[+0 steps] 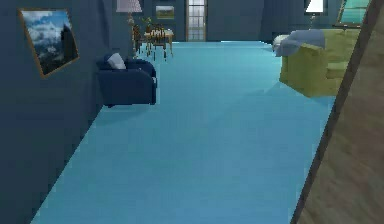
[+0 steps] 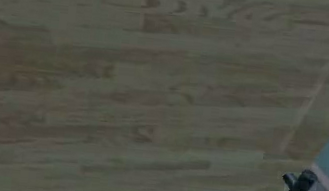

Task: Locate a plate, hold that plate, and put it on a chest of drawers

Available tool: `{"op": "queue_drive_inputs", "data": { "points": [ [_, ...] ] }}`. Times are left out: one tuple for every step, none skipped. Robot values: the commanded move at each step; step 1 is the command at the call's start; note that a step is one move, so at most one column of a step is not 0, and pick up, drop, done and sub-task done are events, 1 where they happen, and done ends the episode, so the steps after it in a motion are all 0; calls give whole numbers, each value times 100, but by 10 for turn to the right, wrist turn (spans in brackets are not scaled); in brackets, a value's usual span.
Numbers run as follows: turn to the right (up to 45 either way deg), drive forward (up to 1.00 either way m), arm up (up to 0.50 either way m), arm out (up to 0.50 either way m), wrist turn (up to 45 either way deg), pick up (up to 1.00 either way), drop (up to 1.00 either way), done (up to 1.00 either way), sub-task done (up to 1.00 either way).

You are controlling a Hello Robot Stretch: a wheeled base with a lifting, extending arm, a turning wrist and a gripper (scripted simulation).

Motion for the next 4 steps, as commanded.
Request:
{"op": "queue_drive_inputs", "data": {
  "points": [
    [0,100,0,0,0,0,0,0,0],
    [0,100,0,0,0,0,0,0,0],
    [-30,0,0,0,0,0,0,0,0],
    [30,0,0,0,0,0,0,0,0]
  ]
}}
